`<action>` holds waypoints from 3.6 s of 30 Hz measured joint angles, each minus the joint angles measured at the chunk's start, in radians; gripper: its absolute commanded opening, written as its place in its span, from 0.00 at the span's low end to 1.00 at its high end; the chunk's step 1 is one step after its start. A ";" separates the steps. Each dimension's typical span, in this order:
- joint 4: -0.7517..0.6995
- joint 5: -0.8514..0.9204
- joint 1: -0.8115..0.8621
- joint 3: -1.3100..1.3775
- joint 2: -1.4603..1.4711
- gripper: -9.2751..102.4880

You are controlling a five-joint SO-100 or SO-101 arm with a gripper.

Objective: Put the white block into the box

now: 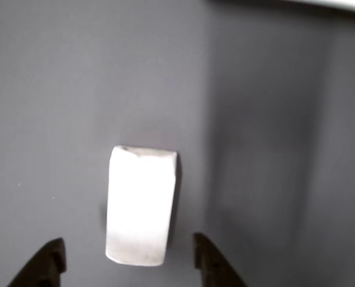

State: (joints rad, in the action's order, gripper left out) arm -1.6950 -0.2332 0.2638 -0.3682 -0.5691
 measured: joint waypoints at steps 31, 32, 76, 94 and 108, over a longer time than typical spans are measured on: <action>0.003 -0.014 0.000 0.084 0.123 0.37; 0.003 -0.014 0.000 0.084 0.123 0.37; 0.012 -0.014 0.000 0.098 0.137 0.32; 0.012 -0.014 -0.003 0.103 0.137 0.30; 0.012 -0.014 -0.008 0.106 0.137 0.30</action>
State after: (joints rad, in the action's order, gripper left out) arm -1.6828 -0.2470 0.2562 -0.2623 -0.4326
